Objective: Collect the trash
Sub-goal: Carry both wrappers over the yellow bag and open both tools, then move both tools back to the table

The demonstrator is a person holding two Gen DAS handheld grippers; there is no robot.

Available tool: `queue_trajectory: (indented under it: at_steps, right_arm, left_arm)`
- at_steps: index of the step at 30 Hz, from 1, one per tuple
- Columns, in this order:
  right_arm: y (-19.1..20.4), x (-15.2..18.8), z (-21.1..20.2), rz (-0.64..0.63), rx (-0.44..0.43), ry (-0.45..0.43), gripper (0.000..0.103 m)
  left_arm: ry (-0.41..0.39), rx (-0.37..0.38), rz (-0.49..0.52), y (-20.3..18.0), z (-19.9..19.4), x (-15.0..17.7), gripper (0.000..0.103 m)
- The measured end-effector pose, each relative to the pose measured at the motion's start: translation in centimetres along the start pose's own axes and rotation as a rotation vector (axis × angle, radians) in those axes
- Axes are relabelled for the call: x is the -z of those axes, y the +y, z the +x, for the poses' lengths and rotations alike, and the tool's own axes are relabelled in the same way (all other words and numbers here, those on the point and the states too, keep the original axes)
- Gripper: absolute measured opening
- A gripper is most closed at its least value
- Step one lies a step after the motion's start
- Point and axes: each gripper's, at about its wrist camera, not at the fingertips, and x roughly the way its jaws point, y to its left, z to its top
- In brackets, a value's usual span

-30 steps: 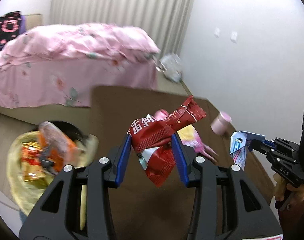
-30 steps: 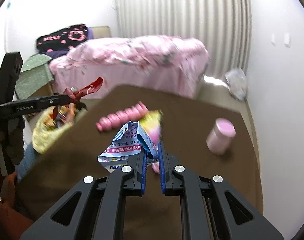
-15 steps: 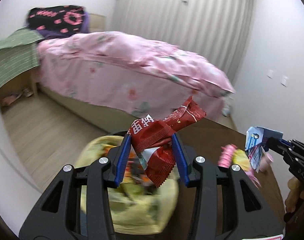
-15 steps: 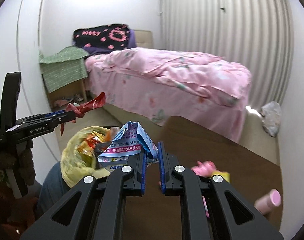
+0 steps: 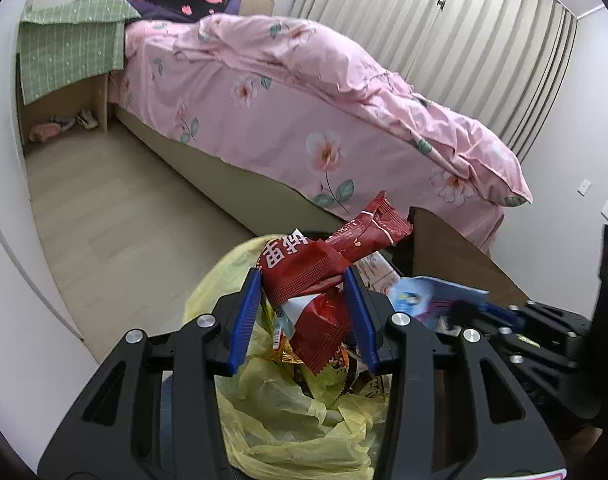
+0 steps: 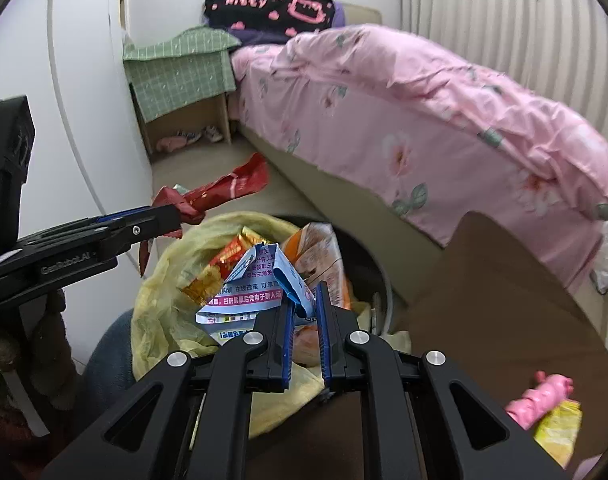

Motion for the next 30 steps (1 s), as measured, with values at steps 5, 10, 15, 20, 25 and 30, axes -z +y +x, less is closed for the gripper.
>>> queue_trajectory:
  at_steps: [5,10,15,20,25,30]
  right_arm:
    - [-0.5,0.7,2.9,0.012,-0.032,0.059,0.011]
    - [-1.1,1.2,3.8,0.03,-0.06,0.071,0.011]
    - [-1.0,1.5,3.6,0.015,-0.063,0.07,0.016]
    - [-1.0,1.5,2.8,0.013,-0.079,0.043,0.039]
    - [-1.4,1.6,0.5,0.034,-0.068,-0.004,0.042]
    - [-3.0,2.8,-4.0,0.07,-0.018,-0.071,0.043]
  left_arm:
    - [0.07,0.023,-0.033,0.3,3.0,0.7,0.04]
    - [0.116,0.027,-0.015,-0.1,4.9,1.1,0.04]
    - [0.104,0.055,-0.047,0.3,4.9,0.9,0.046]
    - [0.054,0.05,-0.063,0.4,3.7,0.0,0.055]
    - [0.006,0.039,-0.059,-0.3,1.9,-1.1,0.055]
    - [-0.031,0.05,-0.013,-2.3,-0.1,-1.9,0.055]
